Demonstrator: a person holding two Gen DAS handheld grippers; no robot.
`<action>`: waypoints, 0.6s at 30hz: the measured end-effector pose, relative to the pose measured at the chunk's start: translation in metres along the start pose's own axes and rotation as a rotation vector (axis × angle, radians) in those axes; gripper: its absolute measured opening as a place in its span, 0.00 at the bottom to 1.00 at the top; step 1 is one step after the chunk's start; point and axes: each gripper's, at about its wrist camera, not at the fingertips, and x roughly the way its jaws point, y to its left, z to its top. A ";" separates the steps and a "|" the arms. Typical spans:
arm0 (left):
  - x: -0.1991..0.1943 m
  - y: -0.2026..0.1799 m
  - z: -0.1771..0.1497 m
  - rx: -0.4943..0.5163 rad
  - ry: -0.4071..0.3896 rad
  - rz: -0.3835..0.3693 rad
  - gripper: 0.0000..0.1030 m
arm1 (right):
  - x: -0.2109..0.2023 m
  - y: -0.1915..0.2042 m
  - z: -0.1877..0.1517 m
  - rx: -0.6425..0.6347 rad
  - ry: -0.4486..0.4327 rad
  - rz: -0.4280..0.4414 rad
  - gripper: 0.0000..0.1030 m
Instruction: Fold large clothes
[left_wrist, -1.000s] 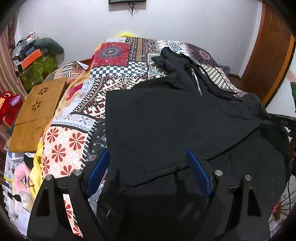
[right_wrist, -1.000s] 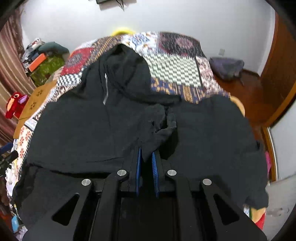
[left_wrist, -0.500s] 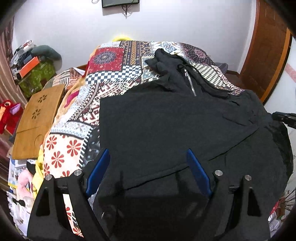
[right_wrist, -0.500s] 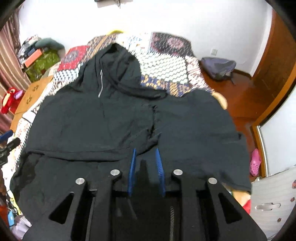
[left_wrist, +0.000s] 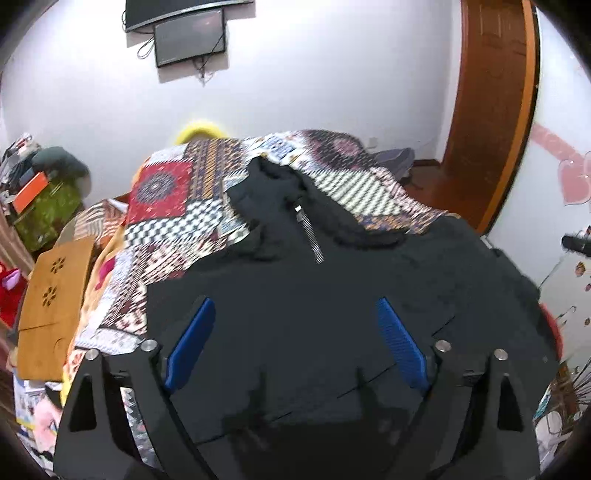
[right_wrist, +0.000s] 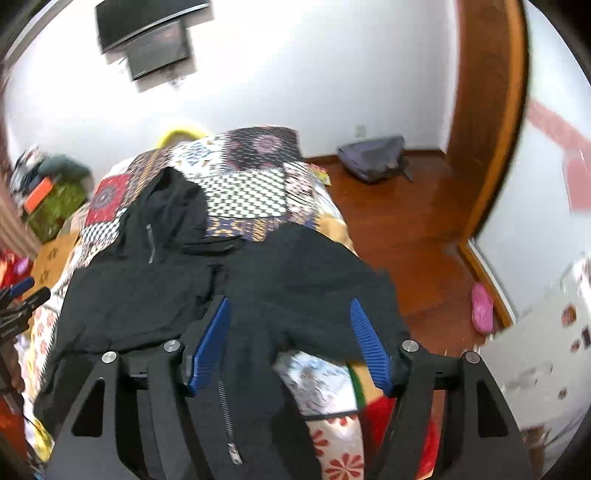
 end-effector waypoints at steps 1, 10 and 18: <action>0.002 -0.005 0.002 0.002 -0.003 -0.009 0.89 | 0.004 -0.011 -0.003 0.045 0.013 0.005 0.62; 0.024 -0.038 0.000 0.054 0.036 -0.039 0.89 | 0.064 -0.082 -0.038 0.350 0.146 0.043 0.62; 0.048 -0.034 -0.008 0.044 0.100 -0.017 0.89 | 0.104 -0.120 -0.064 0.636 0.210 0.198 0.62</action>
